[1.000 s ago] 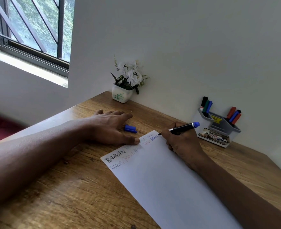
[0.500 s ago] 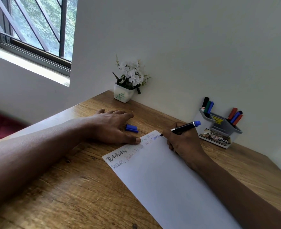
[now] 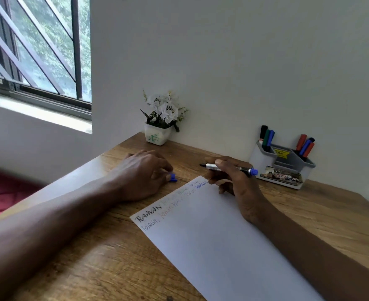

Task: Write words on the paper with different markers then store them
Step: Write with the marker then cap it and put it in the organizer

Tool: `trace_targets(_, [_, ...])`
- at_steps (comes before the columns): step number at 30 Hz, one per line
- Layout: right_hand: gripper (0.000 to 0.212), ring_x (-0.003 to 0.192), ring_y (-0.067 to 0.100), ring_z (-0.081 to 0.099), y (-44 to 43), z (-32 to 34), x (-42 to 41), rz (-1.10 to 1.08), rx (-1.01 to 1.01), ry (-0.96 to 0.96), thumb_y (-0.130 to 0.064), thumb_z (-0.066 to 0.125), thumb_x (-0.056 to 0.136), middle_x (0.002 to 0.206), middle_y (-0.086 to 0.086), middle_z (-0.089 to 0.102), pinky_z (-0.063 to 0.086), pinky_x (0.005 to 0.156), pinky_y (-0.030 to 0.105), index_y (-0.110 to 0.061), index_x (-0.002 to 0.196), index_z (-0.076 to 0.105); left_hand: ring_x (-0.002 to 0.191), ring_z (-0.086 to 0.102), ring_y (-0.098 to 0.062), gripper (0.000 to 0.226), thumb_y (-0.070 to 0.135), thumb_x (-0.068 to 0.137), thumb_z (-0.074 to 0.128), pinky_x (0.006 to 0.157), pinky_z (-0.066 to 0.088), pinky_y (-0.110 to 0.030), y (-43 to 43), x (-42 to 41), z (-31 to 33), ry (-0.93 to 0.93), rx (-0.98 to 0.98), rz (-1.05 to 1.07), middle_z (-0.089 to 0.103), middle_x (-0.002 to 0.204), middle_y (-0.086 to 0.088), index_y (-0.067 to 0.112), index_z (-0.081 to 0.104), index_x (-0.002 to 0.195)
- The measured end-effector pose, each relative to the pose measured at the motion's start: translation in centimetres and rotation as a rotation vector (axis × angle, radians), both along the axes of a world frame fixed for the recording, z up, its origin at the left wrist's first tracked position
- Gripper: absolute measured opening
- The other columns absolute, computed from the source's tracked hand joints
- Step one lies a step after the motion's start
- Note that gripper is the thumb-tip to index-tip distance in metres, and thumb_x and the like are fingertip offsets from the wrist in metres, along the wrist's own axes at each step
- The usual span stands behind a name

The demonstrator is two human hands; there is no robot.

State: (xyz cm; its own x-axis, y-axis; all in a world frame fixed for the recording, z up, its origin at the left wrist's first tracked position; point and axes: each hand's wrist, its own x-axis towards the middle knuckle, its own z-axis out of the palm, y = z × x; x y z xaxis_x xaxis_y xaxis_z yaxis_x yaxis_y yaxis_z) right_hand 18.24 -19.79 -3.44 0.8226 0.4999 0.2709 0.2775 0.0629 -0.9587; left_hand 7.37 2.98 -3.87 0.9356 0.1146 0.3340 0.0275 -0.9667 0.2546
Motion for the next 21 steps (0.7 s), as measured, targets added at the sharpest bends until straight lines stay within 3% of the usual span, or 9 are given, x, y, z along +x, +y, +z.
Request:
trace_targets(4, [0.018, 0.073, 0.02, 0.069, -0.2, 0.0, -0.2, 0.015, -0.047, -0.176, -0.008, 0.058, 0.098, 0.08, 0.011, 0.078, 0.046, 0.054, 0.031, -0.013, 0.1, 0.075, 0.112, 0.058, -0.006, 0.027, 0.045, 0.094, 0.065, 0.097, 0.05, -0.038, -0.3, 0.0, 0.1, -0.013, 0.008, 0.003, 0.065, 0.117, 0.016, 0.04, 0.07, 0.12])
trace_targets(8, [0.008, 0.074, 0.011, 0.075, -0.4, -0.1, -0.7, 0.014, -0.02, -0.32, -0.002, 0.065, 0.092, 0.083, 0.007, 0.079, 0.05, 0.056, 0.019, -0.007, 0.098, 0.065, 0.09, 0.064, 0.002, 0.021, 0.029, 0.093, 0.071, 0.083, 0.054, -0.028, -0.2, -0.4, -0.1, -0.139, -0.198, -0.025, 0.07, 0.1, 0.024, 0.039, 0.075, 0.111])
trace_targets(12, [0.013, 0.084, 0.016, 0.075, -0.4, -0.7, -1.0, 0.075, -0.08, -0.522, -0.014, 0.073, 0.085, 0.089, -0.001, 0.078, 0.061, 0.073, 0.035, -0.017, 0.097, 0.069, 0.093, 0.067, 0.0, 0.024, 0.029, 0.092, 0.073, 0.085, 0.057, -0.036, 0.0, -0.6, -0.2, -0.18, -0.286, -0.041, 0.073, 0.099, 0.026, 0.044, 0.074, 0.112])
trace_targets(16, [0.018, 0.082, 0.012, 0.073, -0.3, -0.7, -1.2, 0.089, -0.111, -0.694, -0.016, 0.078, 0.083, 0.086, -0.01, 0.075, 0.06, 0.068, 0.033, -0.021, 0.099, 0.073, 0.095, 0.067, 0.001, 0.026, 0.027, 0.092, 0.073, 0.086, 0.056, -0.037, -0.2, -0.7, -0.3, -0.185, -0.283, -0.06, 0.072, 0.1, 0.029, 0.046, 0.074, 0.111])
trace_targets(18, [0.019, 0.079, 0.012, 0.073, -0.2, -0.8, -1.3, 0.108, -0.116, -0.711, -0.015, 0.079, 0.083, 0.085, -0.01, 0.075, 0.06, 0.065, 0.034, -0.021, 0.1, 0.074, 0.097, 0.067, 0.001, 0.026, 0.028, 0.093, 0.073, 0.088, 0.056, -0.037, -0.3, -0.8, -0.3, -0.189, -0.284, -0.07, 0.072, 0.101, 0.03, 0.047, 0.074, 0.111])
trace_targets(21, [0.019, 0.082, 0.01, 0.073, 0.0, -0.9, -1.2, 0.127, -0.098, -0.689, -0.013, 0.079, 0.084, 0.089, -0.01, 0.076, 0.056, 0.065, 0.024, -0.019, 0.102, 0.077, 0.098, 0.067, 0.001, 0.028, 0.025, 0.093, 0.072, 0.089, 0.055, -0.037, -0.5, -0.8, -0.2, -0.194, -0.28, -0.102, 0.072, 0.102, 0.032, 0.048, 0.073, 0.109])
